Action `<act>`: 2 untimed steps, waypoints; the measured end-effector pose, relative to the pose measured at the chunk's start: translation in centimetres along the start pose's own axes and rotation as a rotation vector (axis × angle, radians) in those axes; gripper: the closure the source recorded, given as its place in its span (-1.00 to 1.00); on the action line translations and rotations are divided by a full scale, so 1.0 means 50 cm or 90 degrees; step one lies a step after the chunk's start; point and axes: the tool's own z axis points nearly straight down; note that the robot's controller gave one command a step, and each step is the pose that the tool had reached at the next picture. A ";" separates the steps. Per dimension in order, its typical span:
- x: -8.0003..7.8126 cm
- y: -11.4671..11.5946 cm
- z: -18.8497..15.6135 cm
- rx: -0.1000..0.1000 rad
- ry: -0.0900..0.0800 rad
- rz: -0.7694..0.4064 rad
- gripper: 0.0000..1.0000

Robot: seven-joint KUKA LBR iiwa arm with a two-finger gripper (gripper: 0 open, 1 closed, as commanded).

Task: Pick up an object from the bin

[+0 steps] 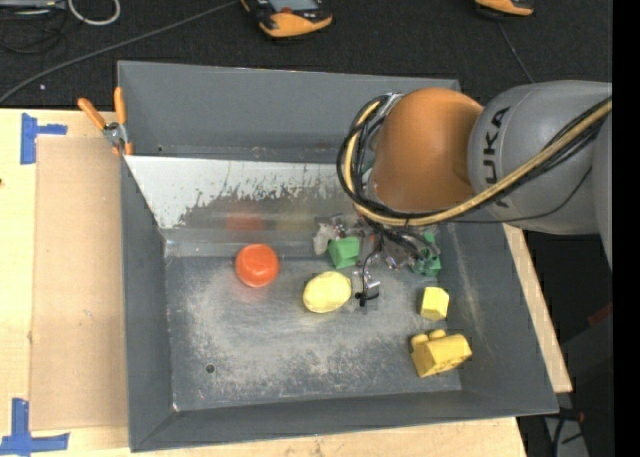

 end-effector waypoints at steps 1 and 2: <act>0.003 -0.021 0.047 -0.001 0.000 -0.032 -1.00; 0.012 -0.029 0.076 -0.001 -0.001 -0.182 -1.00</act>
Offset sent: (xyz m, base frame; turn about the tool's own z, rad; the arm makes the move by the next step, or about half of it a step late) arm -0.0019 -0.0204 -0.0441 -0.3899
